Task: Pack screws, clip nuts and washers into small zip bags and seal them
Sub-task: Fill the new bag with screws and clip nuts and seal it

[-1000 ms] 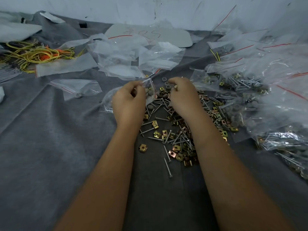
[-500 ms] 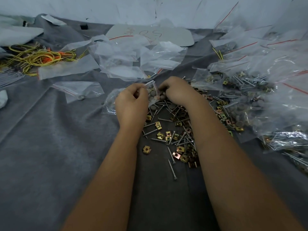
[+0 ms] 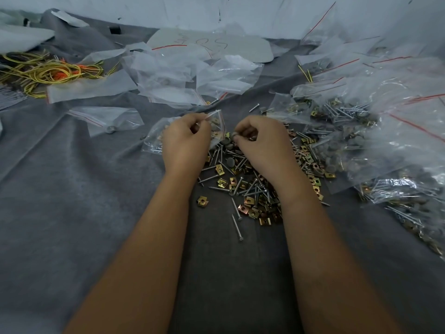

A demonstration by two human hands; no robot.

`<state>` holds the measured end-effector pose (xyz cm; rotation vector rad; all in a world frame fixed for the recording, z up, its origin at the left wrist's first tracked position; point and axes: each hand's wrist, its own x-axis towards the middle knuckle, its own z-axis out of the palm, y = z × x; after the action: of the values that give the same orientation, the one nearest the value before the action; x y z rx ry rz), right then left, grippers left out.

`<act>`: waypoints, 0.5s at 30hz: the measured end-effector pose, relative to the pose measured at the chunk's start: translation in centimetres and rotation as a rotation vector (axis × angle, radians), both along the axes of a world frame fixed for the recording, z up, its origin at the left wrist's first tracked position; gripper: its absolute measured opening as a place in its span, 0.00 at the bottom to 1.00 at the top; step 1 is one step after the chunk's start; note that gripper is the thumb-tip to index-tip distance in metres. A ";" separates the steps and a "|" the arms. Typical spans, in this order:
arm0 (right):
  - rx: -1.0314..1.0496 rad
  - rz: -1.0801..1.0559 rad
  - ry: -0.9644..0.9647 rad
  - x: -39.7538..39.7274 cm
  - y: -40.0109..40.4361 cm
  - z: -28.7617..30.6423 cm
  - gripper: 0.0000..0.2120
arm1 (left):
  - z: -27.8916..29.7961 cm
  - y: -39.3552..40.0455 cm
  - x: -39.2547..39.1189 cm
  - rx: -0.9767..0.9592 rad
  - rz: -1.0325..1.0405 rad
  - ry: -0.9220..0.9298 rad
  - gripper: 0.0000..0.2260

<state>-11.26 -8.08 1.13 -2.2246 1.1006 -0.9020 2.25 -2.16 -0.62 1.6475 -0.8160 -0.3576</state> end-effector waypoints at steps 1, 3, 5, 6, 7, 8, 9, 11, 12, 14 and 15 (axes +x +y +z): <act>-0.026 -0.015 -0.030 0.1 0.2 0.0 0.05 | 0.0 0.0 -0.1 0.002 -0.005 -0.003 0.10; -0.077 -0.033 -0.093 0.4 0.4 0.0 0.03 | 0.1 0.1 -0.2 0.000 -0.017 -0.002 0.12; -0.123 -0.033 -0.123 0.9 0.6 0.0 0.03 | 0.2 0.1 -0.3 -0.009 -0.036 -0.003 0.13; -0.136 -0.030 -0.116 1.1 0.7 0.0 0.04 | 0.2 0.1 -0.3 -0.013 -0.047 -0.006 0.13; -0.143 -0.024 -0.104 1.4 0.7 0.0 0.05 | 0.2 0.1 -0.3 -0.018 -0.056 -0.006 0.13; -0.146 -0.018 -0.092 1.6 0.7 0.0 0.06 | 0.2 0.1 -0.3 -0.022 -0.060 -0.004 0.13; -0.147 -0.012 -0.085 1.7 0.7 -0.1 0.07 | 0.2 0.2 -0.3 -0.026 -0.062 0.001 0.13; -0.149 -0.002 -0.074 1.9 0.7 -0.2 0.08 | 0.2 0.2 -0.3 -0.034 -0.069 0.009 0.13; -0.150 0.003 -0.070 1.9 0.7 -0.2 0.08 | 0.2 0.2 -0.3 -0.036 -0.074 0.010 0.13; -0.156 0.010 -0.069 1.9 0.7 -0.2 0.10 | 0.2 0.3 -0.4 -0.037 -0.070 0.013 0.13; -0.159 0.006 -0.074 1.8 0.8 -0.2 0.11 | 0.3 0.3 -0.4 -0.038 -0.060 0.016 0.13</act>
<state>-9.43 -7.33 0.98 -2.2992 1.0197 -1.0945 1.84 -1.87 -0.35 1.5853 -0.8564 -0.3940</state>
